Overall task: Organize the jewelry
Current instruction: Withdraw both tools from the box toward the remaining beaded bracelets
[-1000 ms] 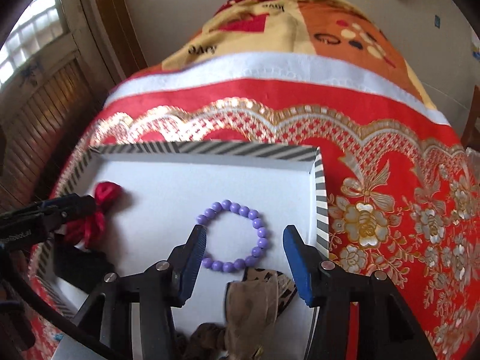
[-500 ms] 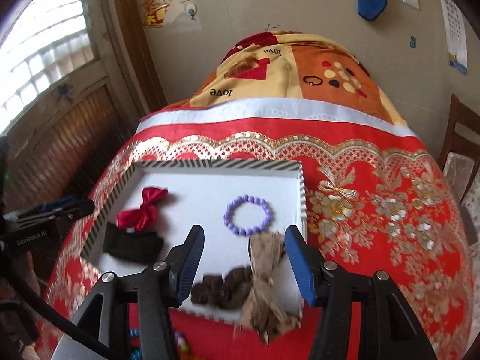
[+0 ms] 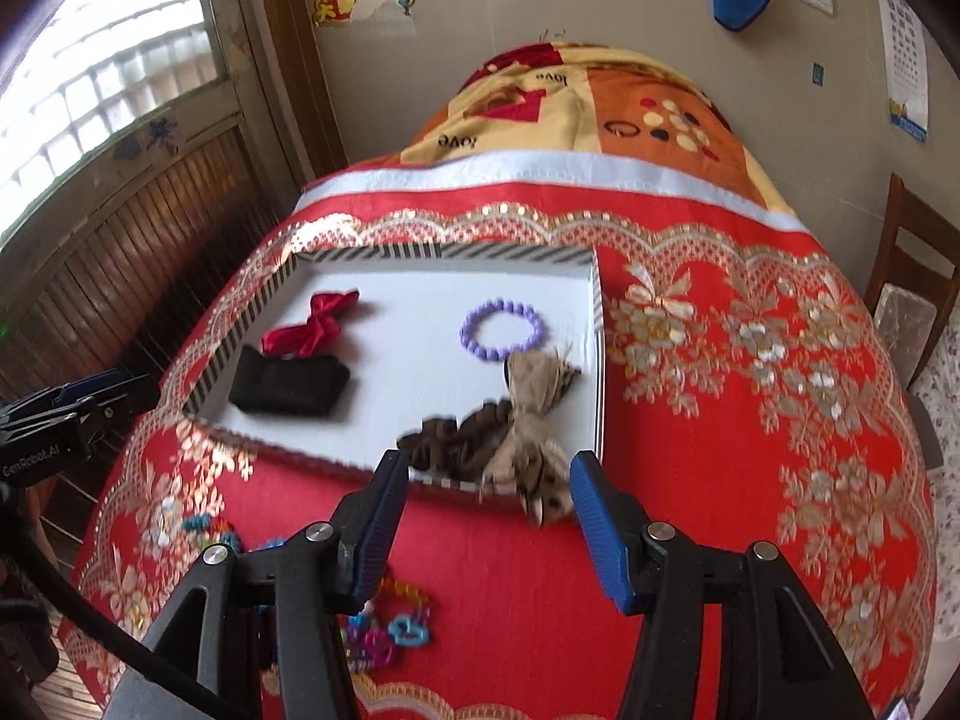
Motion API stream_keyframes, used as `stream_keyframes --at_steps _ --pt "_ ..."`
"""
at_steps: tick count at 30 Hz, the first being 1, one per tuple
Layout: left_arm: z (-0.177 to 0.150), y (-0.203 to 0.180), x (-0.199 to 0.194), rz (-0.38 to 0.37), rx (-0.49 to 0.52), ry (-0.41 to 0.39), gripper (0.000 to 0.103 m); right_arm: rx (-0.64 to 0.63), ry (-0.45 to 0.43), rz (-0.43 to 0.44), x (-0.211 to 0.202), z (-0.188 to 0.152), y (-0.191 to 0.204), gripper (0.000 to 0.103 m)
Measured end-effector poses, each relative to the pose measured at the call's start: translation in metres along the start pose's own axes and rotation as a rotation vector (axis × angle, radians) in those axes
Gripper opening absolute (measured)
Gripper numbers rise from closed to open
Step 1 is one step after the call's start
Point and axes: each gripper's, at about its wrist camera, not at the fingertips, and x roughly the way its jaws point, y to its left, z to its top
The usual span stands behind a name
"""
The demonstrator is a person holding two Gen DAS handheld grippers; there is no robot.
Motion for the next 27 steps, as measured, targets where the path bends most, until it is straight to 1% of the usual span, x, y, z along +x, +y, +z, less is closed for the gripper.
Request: stream_keyframes --at_steps 6,15,27 --pt "-0.020 0.000 -0.006 0.006 -0.014 0.024 0.064 0.001 0.034 0.010 -0.004 -0.016 0.001 0.054" --pt "-0.045 -0.007 -0.014 0.007 -0.018 0.045 0.064 -0.008 0.048 0.013 -0.015 -0.035 -0.002 0.054" --pt "-0.067 -0.011 -0.020 0.003 -0.045 0.064 0.064 -0.022 0.074 0.009 -0.022 -0.054 -0.008 0.054"
